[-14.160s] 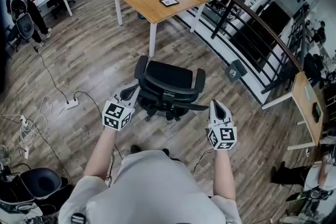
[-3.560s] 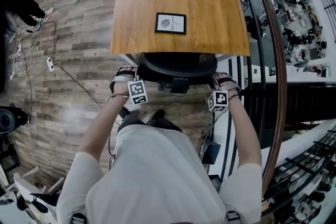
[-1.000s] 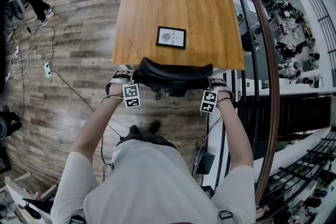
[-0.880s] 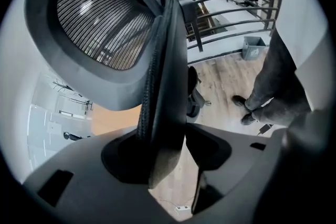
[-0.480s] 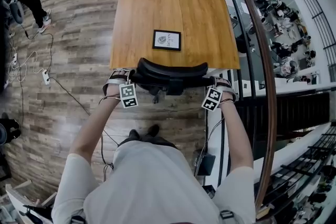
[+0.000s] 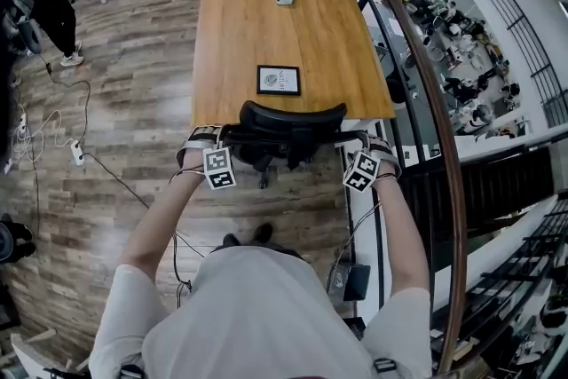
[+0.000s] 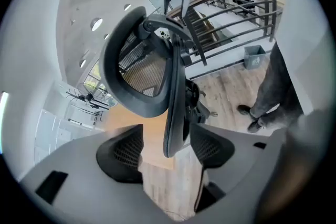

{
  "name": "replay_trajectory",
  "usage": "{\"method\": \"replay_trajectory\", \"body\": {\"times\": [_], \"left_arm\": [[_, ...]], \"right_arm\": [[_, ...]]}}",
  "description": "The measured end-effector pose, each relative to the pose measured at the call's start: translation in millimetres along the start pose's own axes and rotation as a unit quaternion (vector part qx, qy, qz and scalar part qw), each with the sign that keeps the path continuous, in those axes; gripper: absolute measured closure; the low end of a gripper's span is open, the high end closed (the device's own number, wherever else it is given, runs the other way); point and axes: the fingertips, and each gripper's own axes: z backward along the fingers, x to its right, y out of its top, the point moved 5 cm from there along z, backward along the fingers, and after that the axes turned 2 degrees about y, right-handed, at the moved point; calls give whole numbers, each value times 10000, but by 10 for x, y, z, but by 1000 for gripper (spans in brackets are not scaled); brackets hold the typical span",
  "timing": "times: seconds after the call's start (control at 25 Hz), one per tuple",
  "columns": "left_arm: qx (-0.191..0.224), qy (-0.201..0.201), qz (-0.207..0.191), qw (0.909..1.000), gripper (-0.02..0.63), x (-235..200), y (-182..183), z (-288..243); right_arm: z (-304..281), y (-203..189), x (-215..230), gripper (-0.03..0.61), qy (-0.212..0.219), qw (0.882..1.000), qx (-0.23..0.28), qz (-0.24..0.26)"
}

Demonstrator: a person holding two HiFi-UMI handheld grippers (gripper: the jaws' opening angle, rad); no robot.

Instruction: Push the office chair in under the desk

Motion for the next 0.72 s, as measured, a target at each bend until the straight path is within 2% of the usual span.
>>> {"method": "replay_trajectory", "body": {"times": [0.2,0.36,0.48,0.64,0.72], "left_arm": [[424,198,350,9983,348,-13,79,343],[893,359,888,9914,377,-58,171,652],[1314,503,1360,9807,392,-113,262,896],[1792,615,1978,9617,418,-163,373,1170],[1982,618,2285,9511,427,-167,432,1279]], "right_arm": [[419,175,-126,319,-179,9969,329,-698],[762,339,-248,319,-398,9891,635,-1270],[1034,444,-304,319,-640,9779,907,-1772],[1332,573,-384,319,-889,9499,1422,-2638],[1429,624,-451,321,-891,9410,1612,-2838]]}}
